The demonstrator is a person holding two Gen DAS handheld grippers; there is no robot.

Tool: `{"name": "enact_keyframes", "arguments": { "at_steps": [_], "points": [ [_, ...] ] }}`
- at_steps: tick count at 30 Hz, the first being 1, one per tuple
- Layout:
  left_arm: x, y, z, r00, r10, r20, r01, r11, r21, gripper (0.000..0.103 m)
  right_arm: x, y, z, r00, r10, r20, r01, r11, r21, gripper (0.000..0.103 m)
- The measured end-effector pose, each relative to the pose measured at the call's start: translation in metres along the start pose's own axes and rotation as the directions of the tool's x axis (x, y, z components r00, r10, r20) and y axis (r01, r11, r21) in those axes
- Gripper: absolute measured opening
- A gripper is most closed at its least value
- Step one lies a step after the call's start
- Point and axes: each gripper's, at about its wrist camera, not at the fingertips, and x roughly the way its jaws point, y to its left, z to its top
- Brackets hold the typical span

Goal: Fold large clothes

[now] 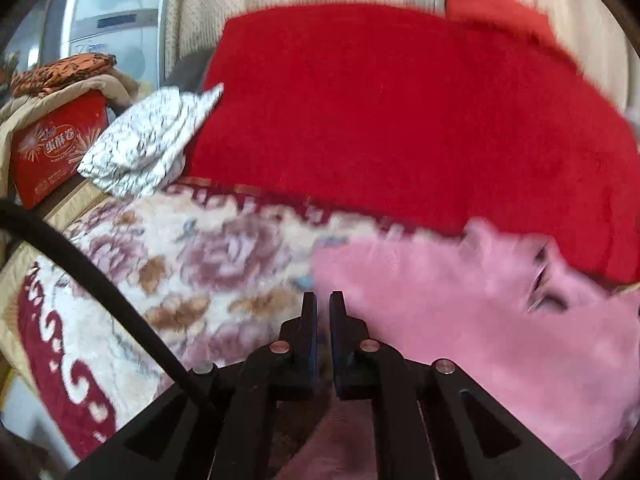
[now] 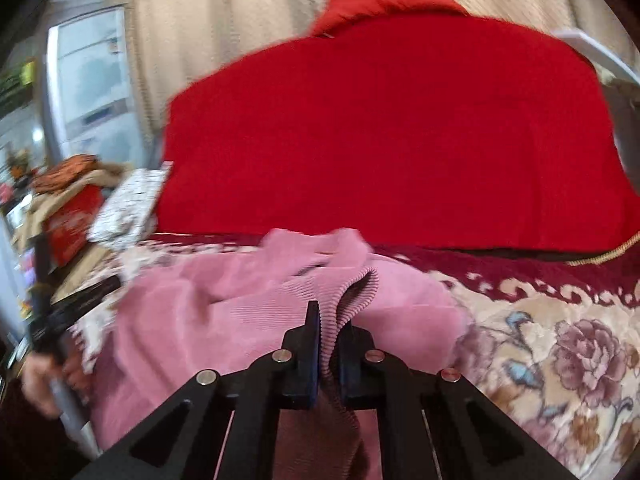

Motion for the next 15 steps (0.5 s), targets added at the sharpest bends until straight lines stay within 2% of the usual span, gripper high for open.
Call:
{"name": "enact_keyframes", "arguments": {
  "at_steps": [1, 2, 3, 4, 6, 7, 8, 10, 11, 12, 14, 15],
  "points": [
    [0.011, -0.003, -0.004, 0.998, 0.030, -0.053, -0.028, 0.999, 0.026, 0.006, 0.014, -0.010, -0.002, 0.999, -0.029, -0.020, 0.029, 0.999, 0.027, 0.008],
    [0.022, -0.006, -0.008, 0.993, 0.046, -0.108, -0.041, 0.998, 0.043, 0.006, 0.033, -0.022, -0.004, 0.997, -0.035, -0.075, 0.040, 0.997, 0.065, 0.012],
    [0.032, -0.007, -0.011, 0.987, 0.052, -0.151, -0.045, 0.998, 0.049, 0.006, 0.058, -0.037, -0.012, 0.984, -0.021, -0.176, 0.043, 0.991, 0.124, 0.013],
    [0.037, -0.005, -0.013, 0.983, 0.059, -0.174, -0.052, 0.998, 0.046, 0.006, 0.078, -0.052, -0.023, 0.969, 0.035, -0.244, 0.017, 0.978, 0.208, 0.013],
    [0.034, 0.001, -0.009, 0.985, 0.057, -0.160, -0.055, 0.998, 0.022, 0.006, 0.070, -0.066, -0.026, 0.980, 0.108, -0.167, -0.052, 0.949, 0.312, 0.017],
    [0.031, 0.004, -0.007, 0.988, 0.056, -0.144, -0.056, 0.998, 0.006, 0.006, 0.067, -0.068, -0.025, 0.979, 0.116, -0.169, -0.055, 0.944, 0.327, 0.019],
    [0.026, 0.006, -0.005, 0.990, 0.056, -0.126, -0.057, 0.998, -0.008, 0.006, 0.061, -0.070, -0.023, 0.977, 0.123, -0.173, -0.057, 0.937, 0.344, 0.028],
    [0.014, 0.007, 0.000, 0.996, 0.047, -0.072, -0.050, 0.998, -0.031, 0.006, 0.048, -0.072, -0.017, 0.982, 0.121, -0.147, -0.061, 0.931, 0.359, 0.056],
    [0.008, 0.008, 0.002, 0.998, 0.045, -0.042, -0.046, 0.998, -0.036, 0.006, 0.035, -0.072, -0.014, 0.989, 0.095, -0.111, -0.049, 0.932, 0.359, 0.082],
    [0.000, 0.007, 0.004, 0.999, 0.044, -0.005, -0.044, 0.998, -0.035, 0.006, 0.020, -0.071, -0.011, 0.996, 0.065, -0.058, -0.041, 0.937, 0.347, 0.085],
    [-0.017, -0.001, 0.007, 0.996, 0.045, 0.077, -0.044, 0.999, -0.012, 0.007, -0.009, -0.062, -0.007, 0.999, 0.024, 0.040, -0.035, 0.956, 0.292, 0.085],
    [-0.021, -0.004, 0.007, 0.995, 0.031, 0.098, -0.031, 1.000, -0.003, 0.010, -0.018, -0.058, -0.006, 0.998, 0.023, 0.062, -0.039, 0.964, 0.262, 0.083]
  ]
}}
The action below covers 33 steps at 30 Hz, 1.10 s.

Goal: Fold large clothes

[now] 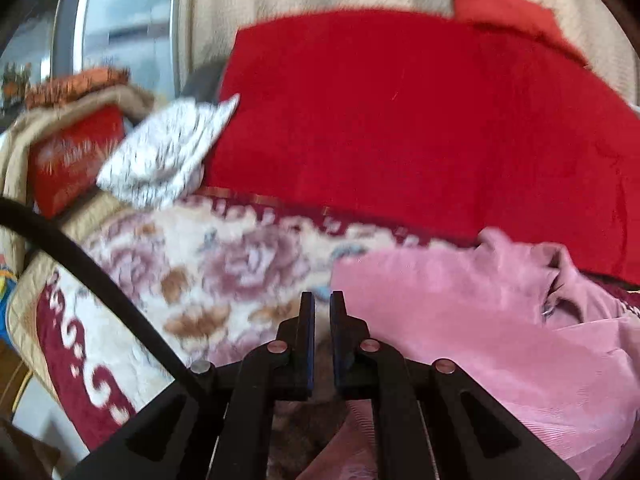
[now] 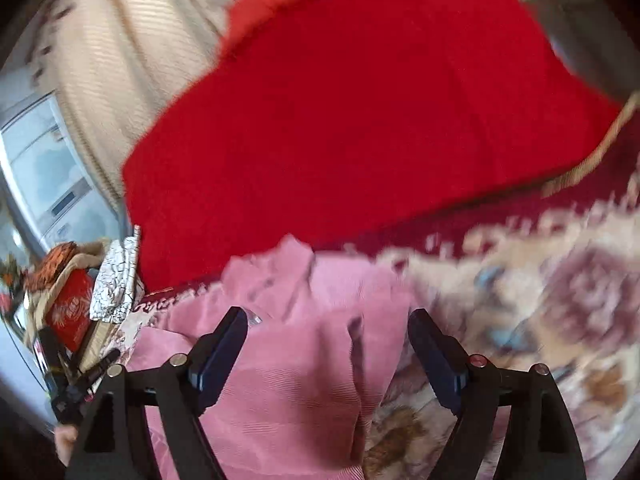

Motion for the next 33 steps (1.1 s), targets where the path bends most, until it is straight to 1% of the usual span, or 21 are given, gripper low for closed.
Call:
{"name": "enact_keyframes", "arguments": {
  "at_steps": [1, 3, 4, 5, 6, 8, 9, 10, 11, 12, 14, 16, 19, 21, 23, 24, 25, 27, 29, 32, 33],
  "points": [
    [-0.003, -0.005, 0.000, 0.999, -0.033, 0.016, 0.033, 0.999, 0.012, 0.012, -0.006, 0.005, 0.001, 1.000, 0.014, 0.010, -0.013, 0.999, -0.030, 0.082],
    [-0.005, -0.014, -0.001, 0.997, -0.075, 0.011, 0.075, 0.996, 0.047, 0.028, -0.013, 0.025, -0.006, 0.998, 0.057, 0.007, -0.057, 0.994, -0.091, 0.069],
    [-0.003, -0.023, -0.004, 0.996, -0.086, -0.005, 0.086, 0.993, 0.083, 0.034, -0.013, 0.031, -0.010, 0.998, 0.068, -0.010, -0.068, 0.991, -0.113, 0.067],
    [0.000, -0.027, -0.006, 0.996, -0.091, -0.021, 0.092, 0.990, 0.104, 0.047, -0.007, 0.042, -0.016, 0.996, 0.077, -0.043, -0.083, 0.986, -0.143, 0.061],
    [0.005, -0.032, -0.009, 0.994, -0.097, -0.047, 0.102, 0.986, 0.128, 0.056, 0.000, 0.048, -0.022, 0.994, 0.080, -0.069, -0.090, 0.983, -0.160, 0.050],
    [0.025, -0.044, -0.020, 0.986, -0.054, -0.157, 0.084, 0.978, 0.191, 0.057, 0.020, 0.057, -0.035, 0.988, 0.045, -0.149, -0.074, 0.978, -0.195, 0.038],
    [0.035, -0.046, -0.025, 0.977, -0.030, -0.212, 0.075, 0.975, 0.208, 0.059, 0.034, 0.058, -0.044, 0.978, 0.016, -0.208, -0.059, 0.977, -0.203, 0.038],
    [0.045, -0.043, -0.029, 0.963, -0.043, -0.266, 0.096, 0.978, 0.188, 0.059, 0.049, 0.055, -0.053, 0.960, -0.005, -0.281, -0.053, 0.979, -0.196, 0.038],
    [0.048, -0.040, -0.030, 0.957, -0.058, -0.286, 0.109, 0.981, 0.164, 0.059, 0.058, 0.052, -0.061, 0.947, -0.019, -0.321, -0.046, 0.980, -0.194, 0.038],
    [0.048, -0.036, -0.028, 0.954, -0.076, -0.291, 0.120, 0.983, 0.137, 0.059, 0.056, 0.055, -0.062, 0.955, -0.020, -0.295, -0.047, 0.975, -0.215, 0.038],
    [0.042, -0.033, -0.023, 0.957, -0.096, -0.273, 0.130, 0.985, 0.109, 0.059, 0.051, 0.058, -0.054, 0.958, 0.008, -0.287, -0.071, 0.975, -0.209, 0.039],
    [0.031, -0.033, -0.016, 0.975, -0.090, -0.205, 0.113, 0.988, 0.101, 0.059, 0.037, 0.055, -0.042, 0.978, 0.071, -0.198, -0.106, 0.980, -0.170, 0.039],
    [0.019, -0.033, -0.008, 0.991, -0.062, -0.117, 0.077, 0.989, 0.126, 0.058, 0.041, 0.049, -0.031, 0.988, 0.056, -0.144, -0.078, 0.986, -0.150, 0.039],
    [0.025, -0.037, -0.010, 0.989, -0.052, -0.138, 0.072, 0.986, 0.148, 0.059, 0.058, 0.039, -0.032, 0.986, 0.035, -0.166, -0.055, 0.991, -0.119, 0.039],
    [0.046, -0.046, -0.019, 0.971, -0.026, -0.239, 0.073, 0.979, 0.189, 0.060, 0.085, 0.029, -0.043, 0.968, -0.006, -0.251, -0.019, 0.995, -0.099, 0.040],
    [0.054, -0.048, -0.024, 0.961, -0.031, -0.277, 0.086, 0.978, 0.191, 0.060, 0.093, 0.028, -0.046, 0.964, -0.019, -0.264, -0.012, 0.993, -0.117, 0.040],
    [0.055, -0.048, -0.024, 0.961, -0.039, -0.273, 0.091, 0.979, 0.181, 0.060, 0.091, 0.031, -0.047, 0.970, -0.025, -0.241, -0.011, 0.989, -0.147, 0.040],
    [0.050, -0.047, -0.019, 0.964, -0.047, -0.262, 0.096, 0.979, 0.180, 0.060, 0.086, 0.038, -0.045, 0.968, -0.019, -0.252, -0.023, 0.986, -0.165, 0.041],
    [0.042, -0.041, -0.015, 0.969, -0.070, -0.238, 0.109, 0.981, 0.157, 0.060, 0.075, 0.037, -0.044, 0.971, 0.033, -0.236, -0.067, 0.988, -0.137, 0.041],
    [0.024, -0.027, -0.012, 0.968, -0.133, -0.211, 0.162, 0.979, 0.122, 0.060, 0.057, 0.033, -0.048, 0.967, 0.085, -0.238, -0.116, 0.986, -0.119, 0.059],
    [0.015, -0.021, -0.013, 0.969, -0.149, -0.198, 0.175, 0.977, 0.123, 0.060, 0.046, 0.028, -0.049, 0.968, 0.100, -0.231, -0.130, 0.984, -0.121, 0.061]
  ]
}}
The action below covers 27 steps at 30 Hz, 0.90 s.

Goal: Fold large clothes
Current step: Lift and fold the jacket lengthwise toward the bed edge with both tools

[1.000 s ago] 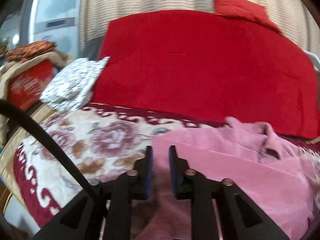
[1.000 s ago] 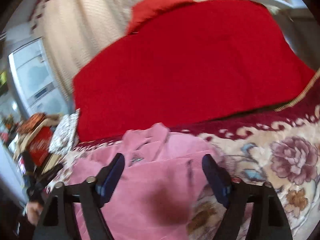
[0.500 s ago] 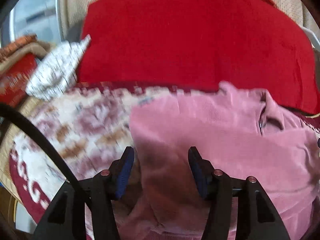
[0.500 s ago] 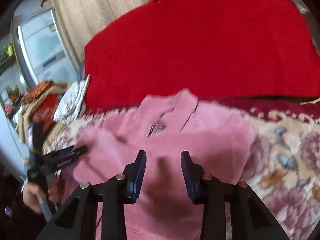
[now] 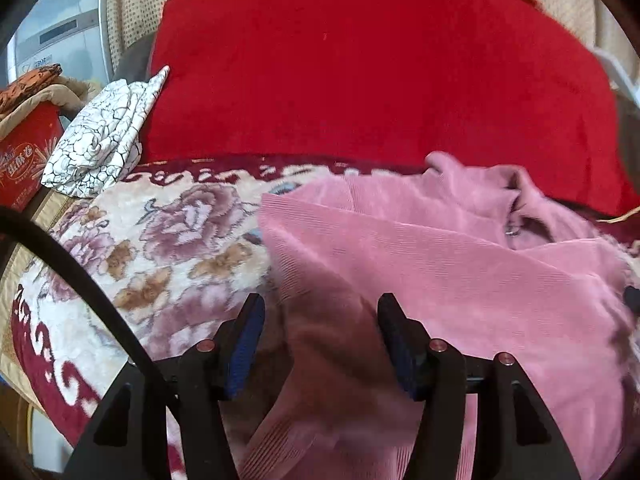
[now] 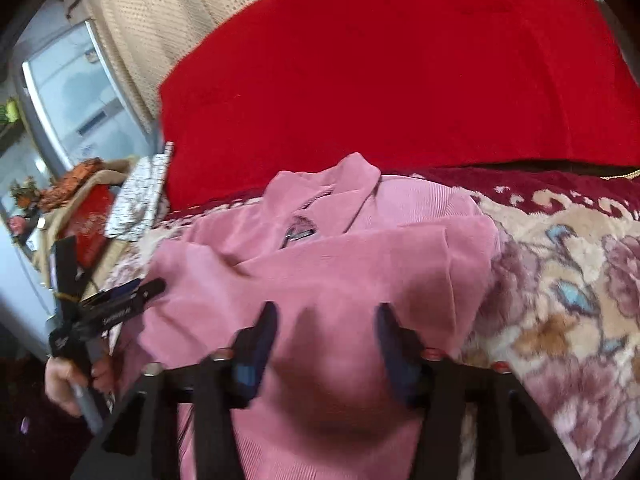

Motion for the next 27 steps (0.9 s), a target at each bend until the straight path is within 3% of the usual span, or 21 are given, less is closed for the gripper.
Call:
{"name": "enact_keyframes", "arguments": {
  "at_steps": [4, 6, 11, 17, 19, 20, 21, 23, 25, 27],
  "points": [
    [-0.039, 0.024, -0.027, 0.997, 0.011, 0.071, -0.014, 0.999, 0.031, 0.063, -0.039, -0.004, -0.018, 0.999, 0.043, 0.014, -0.043, 0.999, -0.011, 0.061],
    [-0.055, 0.040, -0.048, 0.996, 0.010, 0.085, -0.013, 0.999, 0.029, 0.071, -0.057, -0.011, -0.035, 0.996, 0.088, 0.028, -0.089, 0.996, 0.028, 0.067],
    [-0.085, 0.079, -0.113, 0.999, -0.040, 0.015, 0.040, 0.999, -0.021, 0.071, -0.089, -0.017, -0.078, 0.989, 0.150, -0.006, -0.150, 0.987, 0.052, 0.068],
    [-0.089, 0.083, -0.158, 0.988, -0.128, -0.088, 0.127, 0.992, -0.022, 0.071, -0.112, -0.023, -0.124, 0.982, 0.176, -0.071, -0.168, 0.980, 0.111, 0.068],
    [-0.085, 0.080, -0.168, 0.976, -0.172, -0.132, 0.169, 0.985, -0.031, 0.064, -0.117, -0.029, -0.139, 0.976, 0.188, -0.107, -0.172, 0.975, 0.141, 0.068],
    [-0.083, 0.078, -0.172, 0.972, -0.180, -0.147, 0.178, 0.984, -0.028, 0.050, -0.117, -0.034, -0.145, 0.973, 0.192, -0.125, -0.172, 0.972, 0.158, 0.068],
    [-0.082, 0.077, -0.176, 0.967, -0.195, -0.161, 0.193, 0.981, -0.026, 0.044, -0.118, -0.038, -0.153, 0.967, 0.203, -0.152, -0.175, 0.967, 0.183, 0.068],
    [-0.084, 0.077, -0.180, 0.961, -0.221, -0.166, 0.218, 0.975, -0.039, 0.044, -0.122, -0.042, -0.168, 0.956, 0.218, -0.198, -0.180, 0.964, 0.196, 0.068],
    [-0.081, 0.077, -0.184, 0.954, -0.233, -0.188, 0.226, 0.972, -0.061, 0.052, -0.124, -0.044, -0.181, 0.944, 0.228, -0.238, -0.183, 0.963, 0.196, 0.068],
    [-0.073, 0.075, -0.187, 0.945, -0.234, -0.227, 0.221, 0.972, -0.081, 0.077, -0.120, -0.044, -0.195, 0.929, 0.236, -0.285, -0.183, 0.963, 0.199, 0.068]
  ]
}}
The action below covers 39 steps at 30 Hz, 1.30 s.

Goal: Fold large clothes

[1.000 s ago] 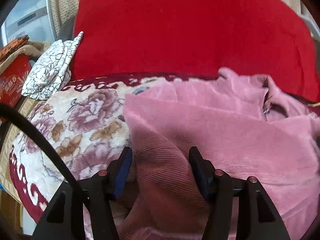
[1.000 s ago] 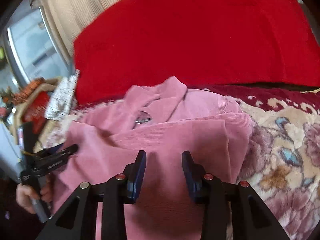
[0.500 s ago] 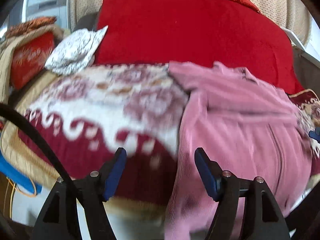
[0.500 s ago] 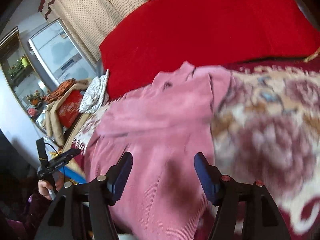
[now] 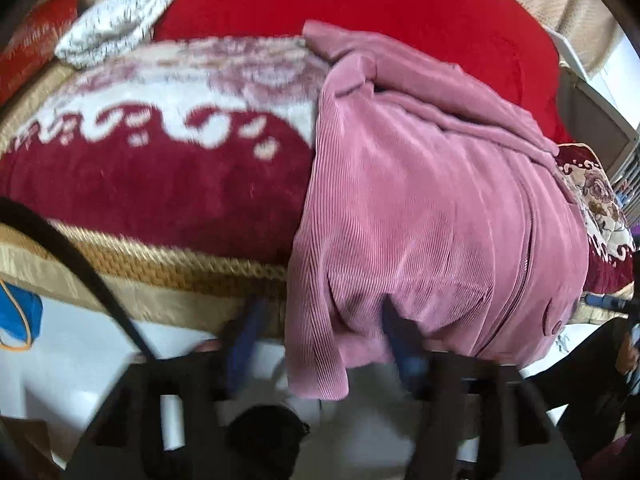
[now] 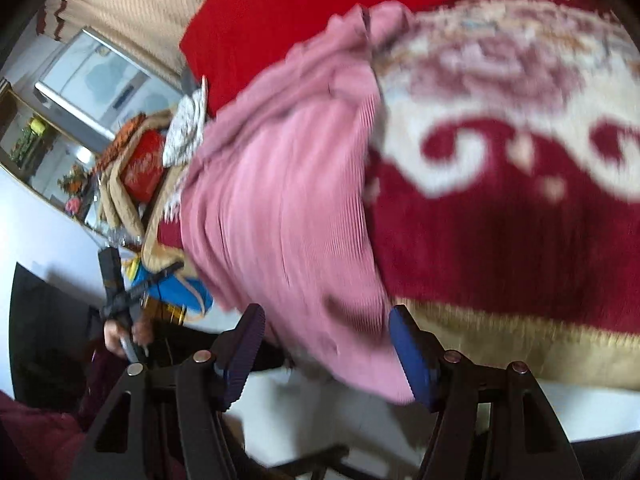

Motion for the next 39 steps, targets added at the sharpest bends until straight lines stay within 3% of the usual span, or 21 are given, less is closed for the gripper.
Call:
{"name": "enact_keyframes", "arguments": {
  "at_steps": [7, 10, 11, 12, 14, 17, 19, 20, 22, 25, 27, 28, 30, 33, 34, 35, 36, 37, 39],
  "points": [
    [0.023, 0.000, -0.002, 0.997, -0.001, -0.079, 0.001, 1.000, -0.010, 0.078, 0.037, -0.005, -0.004, 0.997, -0.067, -0.024, 0.067, 0.998, -0.005, 0.070],
    [0.030, 0.000, -0.002, 0.996, -0.018, -0.085, 0.017, 1.000, -0.009, 0.077, 0.052, 0.013, -0.004, 0.998, -0.053, -0.042, 0.050, 0.997, -0.058, 0.070],
    [0.029, 0.000, -0.002, 0.996, -0.038, -0.078, 0.037, 0.999, -0.011, 0.068, 0.054, 0.022, -0.006, 0.998, -0.038, -0.043, 0.034, 0.995, -0.094, 0.070],
    [0.029, 0.001, -0.001, 0.995, -0.071, -0.071, 0.070, 0.997, -0.018, 0.051, 0.054, 0.027, -0.005, 0.999, -0.016, -0.043, 0.011, 0.994, -0.110, 0.070],
    [0.029, 0.007, 0.000, 0.992, -0.102, -0.071, 0.100, 0.994, -0.035, 0.042, 0.051, 0.034, -0.005, 1.000, 0.006, -0.027, -0.009, 0.991, -0.133, 0.070],
    [0.031, 0.013, -0.002, 0.993, -0.094, -0.069, 0.090, 0.994, -0.058, 0.042, 0.048, 0.023, 0.000, 0.999, -0.045, 0.005, 0.046, 0.995, -0.087, 0.070],
    [0.033, 0.014, -0.002, 0.992, -0.101, -0.070, 0.096, 0.993, -0.065, 0.051, 0.051, 0.017, 0.002, 1.000, -0.023, -0.003, 0.023, 0.999, -0.048, 0.070],
    [0.036, 0.014, -0.001, 0.993, -0.094, -0.076, 0.089, 0.994, -0.066, 0.062, 0.056, 0.020, 0.002, 0.999, -0.028, -0.020, 0.027, 0.998, -0.059, 0.070],
    [0.043, 0.012, -0.002, 0.992, -0.082, -0.091, 0.077, 0.995, -0.058, 0.064, 0.067, 0.029, -0.004, 0.998, -0.013, -0.068, 0.007, 0.996, -0.090, 0.069],
    [0.052, 0.000, -0.010, 0.984, -0.132, -0.119, 0.131, 0.991, -0.020, 0.063, 0.072, 0.046, -0.009, 0.996, 0.049, -0.080, -0.059, 0.990, -0.132, 0.070],
    [0.062, -0.003, -0.012, 0.978, -0.140, -0.157, 0.141, 0.990, -0.007, 0.039, 0.075, 0.049, -0.006, 0.997, 0.026, -0.072, -0.035, 0.990, -0.136, 0.070],
    [0.069, -0.002, -0.014, 0.973, -0.141, -0.186, 0.139, 0.990, -0.021, 0.037, 0.078, 0.045, -0.004, 0.997, -0.013, -0.076, 0.004, 0.993, -0.115, 0.070],
    [0.078, 0.002, -0.015, 0.967, -0.125, -0.222, 0.117, 0.992, -0.048, 0.036, 0.091, 0.036, -0.003, 0.987, -0.097, -0.128, 0.088, 0.993, -0.078, 0.069],
    [0.087, 0.002, -0.016, 0.962, -0.107, -0.251, 0.095, 0.994, -0.062, 0.037, 0.103, 0.034, -0.009, 0.984, -0.062, -0.168, 0.055, 0.997, -0.046, 0.068],
    [0.090, 0.001, -0.015, 0.962, -0.104, -0.252, 0.093, 0.994, -0.057, 0.037, 0.104, 0.039, -0.009, 0.986, -0.057, -0.160, 0.047, 0.997, -0.060, 0.066],
    [0.090, 0.000, -0.015, 0.963, -0.106, -0.246, 0.096, 0.994, -0.053, 0.035, 0.104, 0.046, -0.009, 0.988, -0.053, -0.148, 0.041, 0.996, -0.084, 0.055],
    [0.089, -0.002, -0.015, 0.965, -0.109, -0.239, 0.100, 0.994, -0.052, 0.014, 0.103, 0.051, -0.009, 0.989, -0.054, -0.140, 0.039, 0.994, -0.102, 0.029],
    [0.088, -0.005, -0.013, 0.967, -0.113, -0.226, 0.105, 0.993, -0.047, 0.005, 0.099, 0.059, -0.009, 0.990, -0.057, -0.131, 0.040, 0.991, -0.126, 0.022],
    [0.080, -0.010, -0.014, 0.969, -0.139, -0.203, 0.135, 0.990, -0.035, 0.005, 0.090, 0.066, -0.006, 0.994, -0.040, -0.103, 0.025, 0.989, -0.143, 0.019]
  ]
}}
